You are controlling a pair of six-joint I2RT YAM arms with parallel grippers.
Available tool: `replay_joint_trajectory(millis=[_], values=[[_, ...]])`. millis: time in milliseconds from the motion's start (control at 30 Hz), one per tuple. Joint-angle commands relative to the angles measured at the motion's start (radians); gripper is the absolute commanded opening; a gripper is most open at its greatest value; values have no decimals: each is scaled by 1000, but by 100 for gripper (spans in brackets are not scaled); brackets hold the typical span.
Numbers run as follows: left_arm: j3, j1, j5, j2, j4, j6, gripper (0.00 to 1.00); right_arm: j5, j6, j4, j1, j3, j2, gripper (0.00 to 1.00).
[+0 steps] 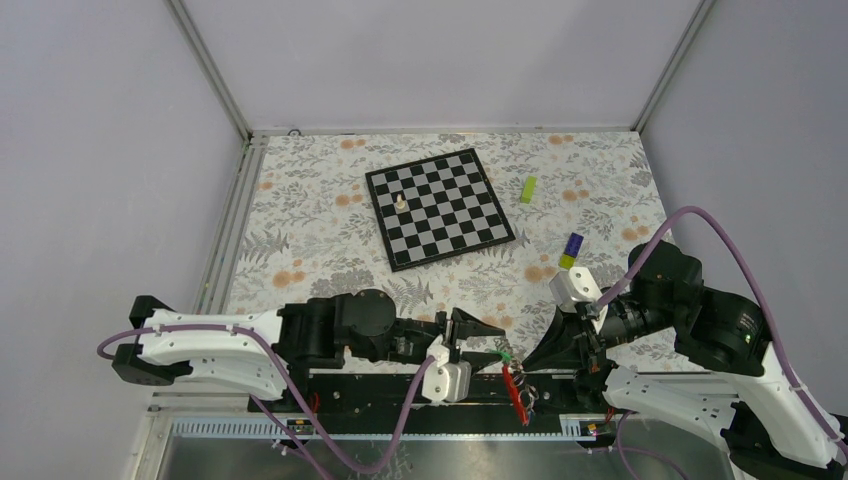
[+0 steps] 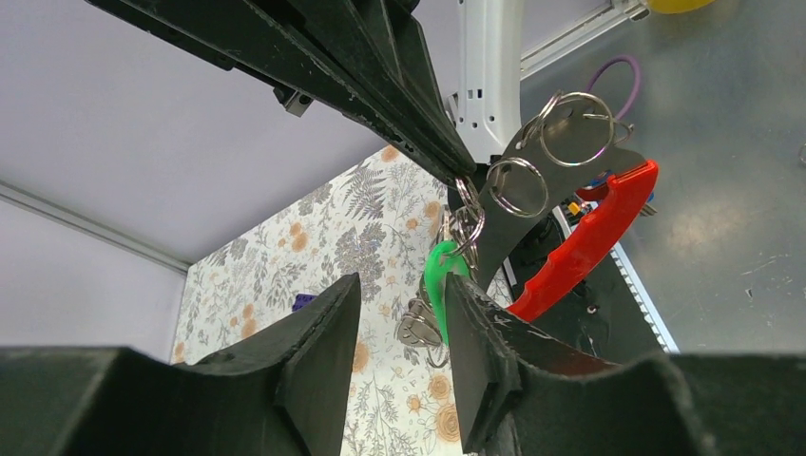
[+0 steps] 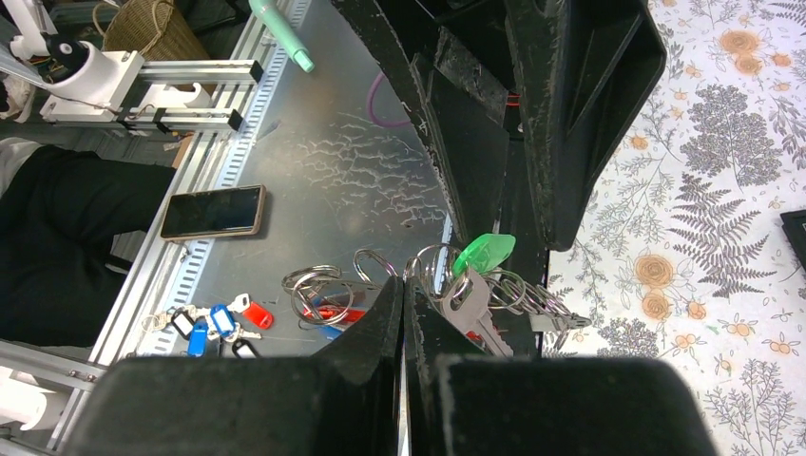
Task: Remove the keys from the keyring
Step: Remove the key from the keyring.
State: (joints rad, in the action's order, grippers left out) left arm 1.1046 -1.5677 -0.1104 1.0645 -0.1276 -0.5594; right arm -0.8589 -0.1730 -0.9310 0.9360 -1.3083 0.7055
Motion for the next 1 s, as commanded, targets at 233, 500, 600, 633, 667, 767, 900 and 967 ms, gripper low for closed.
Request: replay_joint_trajectory(millis=[233, 500, 600, 633, 667, 767, 900, 967], values=[[66, -13, -35, 18, 37, -31, 44, -39, 26, 50, 5, -20, 9, 0], [72, -21, -44, 30, 37, -33, 44, -36, 29, 56, 4, -16, 8, 0], [75, -24, -52, 37, 37, -30, 44, -32, 31, 56, 4, -13, 6, 0], [74, -26, -51, 38, 37, -29, 44, -32, 32, 56, 4, -13, 6, 0], [75, -27, -52, 40, 36, -28, 44, -32, 34, 57, 4, -12, 6, 0], [75, -31, -51, 44, 37, -27, 44, -32, 37, 59, 4, -12, 5, 0], [76, -35, -52, 48, 38, -29, 44, -32, 38, 60, 4, -11, 3, 0], [77, -36, -51, 48, 37, -28, 44, -31, 37, 59, 4, -9, 2, 0]])
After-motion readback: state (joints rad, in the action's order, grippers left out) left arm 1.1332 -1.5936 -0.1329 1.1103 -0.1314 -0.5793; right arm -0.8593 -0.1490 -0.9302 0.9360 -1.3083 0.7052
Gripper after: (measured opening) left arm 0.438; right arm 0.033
